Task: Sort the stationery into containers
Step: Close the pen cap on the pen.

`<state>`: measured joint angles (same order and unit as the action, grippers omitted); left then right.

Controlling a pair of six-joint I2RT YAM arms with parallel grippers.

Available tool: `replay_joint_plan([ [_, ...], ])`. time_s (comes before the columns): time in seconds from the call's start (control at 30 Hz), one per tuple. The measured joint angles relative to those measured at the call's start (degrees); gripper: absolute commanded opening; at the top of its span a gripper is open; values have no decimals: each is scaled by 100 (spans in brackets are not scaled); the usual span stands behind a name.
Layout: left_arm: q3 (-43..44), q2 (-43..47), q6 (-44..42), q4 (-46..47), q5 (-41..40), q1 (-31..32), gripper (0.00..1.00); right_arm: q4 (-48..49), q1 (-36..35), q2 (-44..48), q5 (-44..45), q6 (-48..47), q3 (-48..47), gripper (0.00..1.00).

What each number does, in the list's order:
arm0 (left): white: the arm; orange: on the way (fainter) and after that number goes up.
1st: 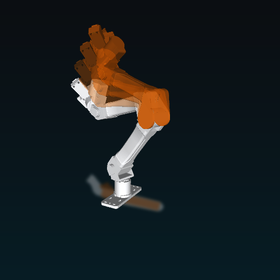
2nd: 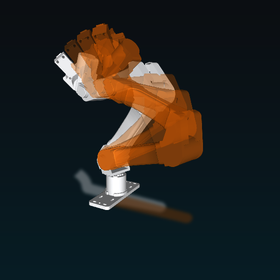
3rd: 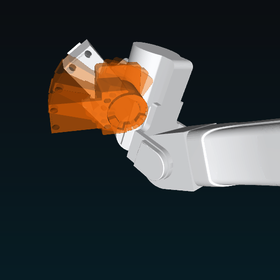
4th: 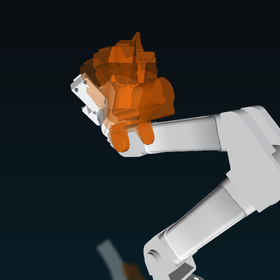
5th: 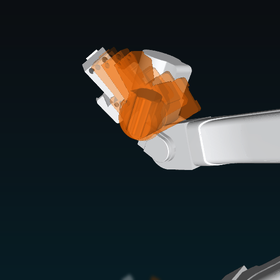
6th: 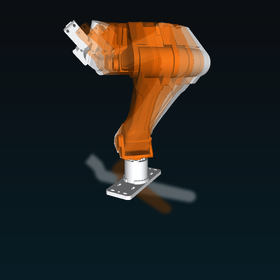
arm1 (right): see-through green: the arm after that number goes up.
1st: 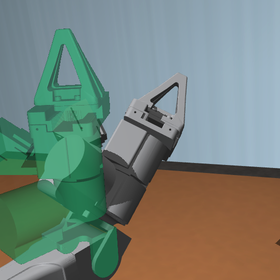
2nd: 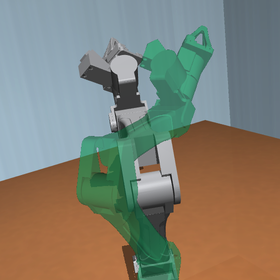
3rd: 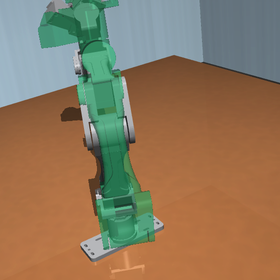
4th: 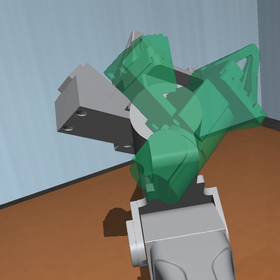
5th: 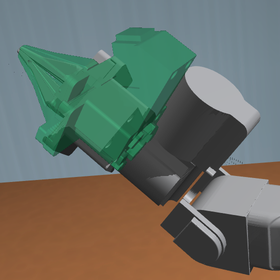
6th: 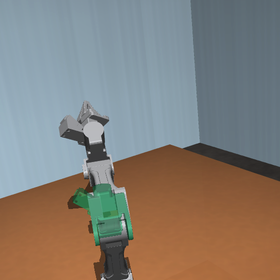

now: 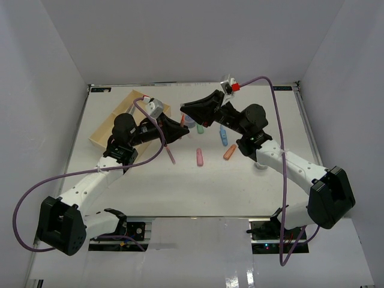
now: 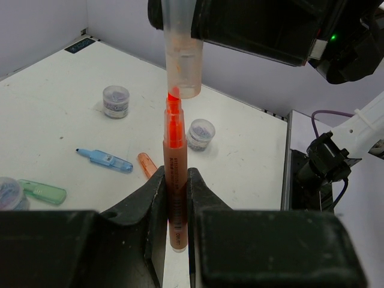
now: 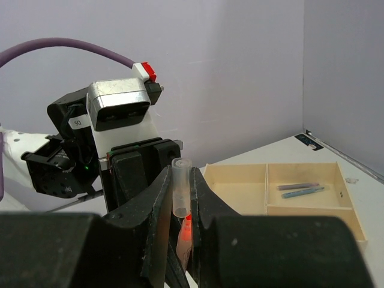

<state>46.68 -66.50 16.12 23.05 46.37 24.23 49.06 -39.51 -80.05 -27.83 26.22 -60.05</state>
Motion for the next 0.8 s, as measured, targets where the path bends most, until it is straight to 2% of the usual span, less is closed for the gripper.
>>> replay_joint_plan([
  [0.8, -116, 24, 87, 160, 61, 48, 0, 81, 0, 2, 26, -81, 125, 8],
])
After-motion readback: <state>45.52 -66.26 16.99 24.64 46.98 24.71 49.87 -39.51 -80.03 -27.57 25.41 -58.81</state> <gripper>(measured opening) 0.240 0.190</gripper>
